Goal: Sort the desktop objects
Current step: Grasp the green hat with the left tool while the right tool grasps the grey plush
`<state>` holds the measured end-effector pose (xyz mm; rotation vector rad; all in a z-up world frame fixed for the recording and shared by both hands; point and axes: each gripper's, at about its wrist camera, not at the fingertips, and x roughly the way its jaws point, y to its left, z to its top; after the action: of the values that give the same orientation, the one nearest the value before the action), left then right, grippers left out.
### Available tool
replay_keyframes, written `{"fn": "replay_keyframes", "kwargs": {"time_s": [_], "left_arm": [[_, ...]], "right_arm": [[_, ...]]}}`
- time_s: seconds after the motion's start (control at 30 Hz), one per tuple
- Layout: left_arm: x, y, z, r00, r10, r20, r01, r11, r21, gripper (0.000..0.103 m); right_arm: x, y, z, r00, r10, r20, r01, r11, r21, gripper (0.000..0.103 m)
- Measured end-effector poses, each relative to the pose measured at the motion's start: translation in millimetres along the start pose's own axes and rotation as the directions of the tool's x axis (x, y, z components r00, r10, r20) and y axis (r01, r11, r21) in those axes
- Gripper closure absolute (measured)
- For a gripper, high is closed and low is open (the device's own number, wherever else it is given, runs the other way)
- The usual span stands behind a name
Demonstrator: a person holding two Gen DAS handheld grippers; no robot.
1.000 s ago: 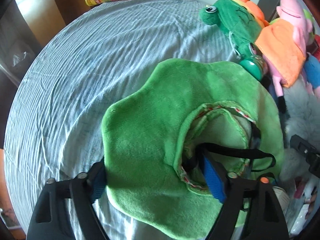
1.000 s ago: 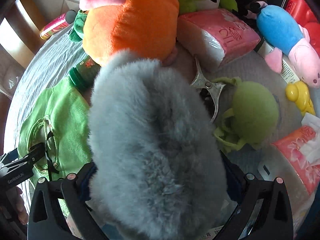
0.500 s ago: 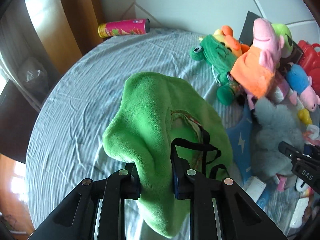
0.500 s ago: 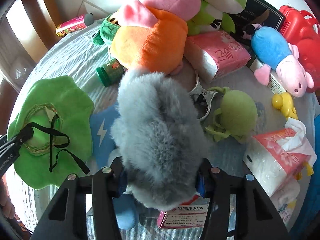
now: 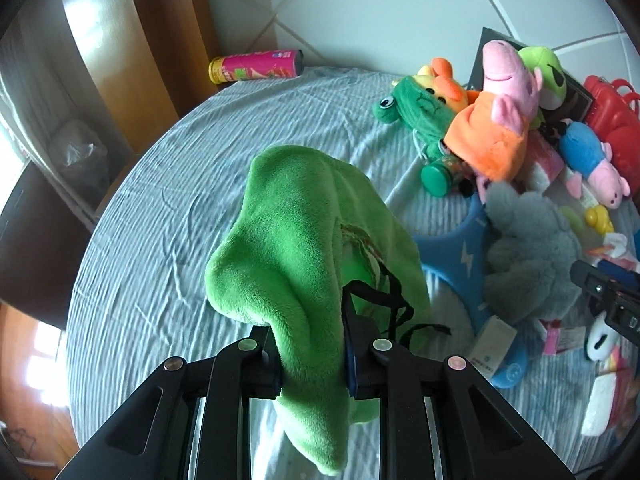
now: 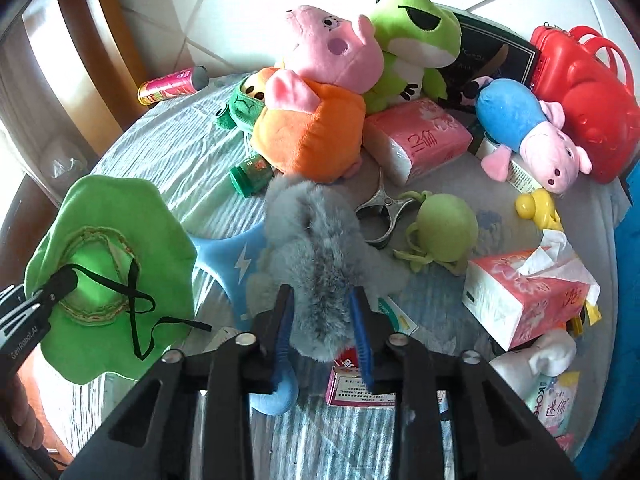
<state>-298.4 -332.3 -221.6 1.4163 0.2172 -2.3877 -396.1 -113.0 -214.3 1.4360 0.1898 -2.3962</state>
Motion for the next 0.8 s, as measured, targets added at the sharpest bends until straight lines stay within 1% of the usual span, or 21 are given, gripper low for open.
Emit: {"fn": "replay_keyframes", "kwargs": {"time_s": [0.03,0.07,0.17,0.3,0.43,0.47,0.5,0.53,0.57,0.6,0.67,0.8], "left_arm": [[5,1,0,1.0,0.004,-0.007,-0.004,1.0,-0.005,0.082],[10,3,1,1.0,0.007,-0.012,-0.007,1.0,-0.009,0.082],[25,5,9,1.0,0.006,-0.023,-0.006,1.0,-0.015,0.082],[52,8,18,0.999,0.002,-0.053,-0.003,1.0,-0.026,0.082],[82,5,22,0.996,0.018,-0.085,-0.02,1.0,-0.019,0.082],[88,4,21,0.996,0.026,-0.091,-0.028,0.999,-0.017,0.082],[92,2,21,0.995,0.032,-0.093,-0.034,0.999,-0.015,0.082],[95,1,21,0.995,0.037,-0.092,-0.038,0.999,-0.011,0.082],[95,0,21,0.995,0.041,-0.09,-0.042,0.999,-0.009,0.082],[92,0,21,0.996,0.036,-0.084,-0.037,0.999,-0.013,0.082],[83,-1,24,0.998,0.019,-0.065,-0.02,1.0,-0.02,0.083],[49,-9,29,1.0,-0.025,-0.003,0.025,0.999,-0.021,0.083]], "right_arm": [[0,0,0,1.0,-0.002,-0.001,0.002,1.0,0.006,0.028],[1,0,0,1.0,-0.006,0.002,0.006,1.0,0.005,0.015],[12,0,5,1.0,-0.018,-0.008,0.018,1.0,0.002,0.014],[45,0,11,0.997,-0.037,-0.065,0.037,0.999,0.002,0.014],[77,1,18,0.991,-0.055,-0.121,0.056,0.998,0.001,0.014],[85,1,19,0.989,-0.06,-0.136,0.06,0.998,0.0,0.015],[93,1,21,0.987,-0.064,-0.15,0.065,0.998,0.0,0.017],[98,3,20,0.985,-0.092,-0.149,0.09,0.996,-0.017,0.032],[103,4,17,0.982,-0.127,-0.141,0.123,0.992,-0.041,0.041],[103,5,17,0.982,-0.135,-0.136,0.129,0.991,-0.046,0.044],[99,4,19,0.985,-0.121,-0.126,0.117,0.992,-0.036,0.055],[74,6,20,0.992,-0.098,-0.084,0.095,0.995,-0.034,0.058]]}}
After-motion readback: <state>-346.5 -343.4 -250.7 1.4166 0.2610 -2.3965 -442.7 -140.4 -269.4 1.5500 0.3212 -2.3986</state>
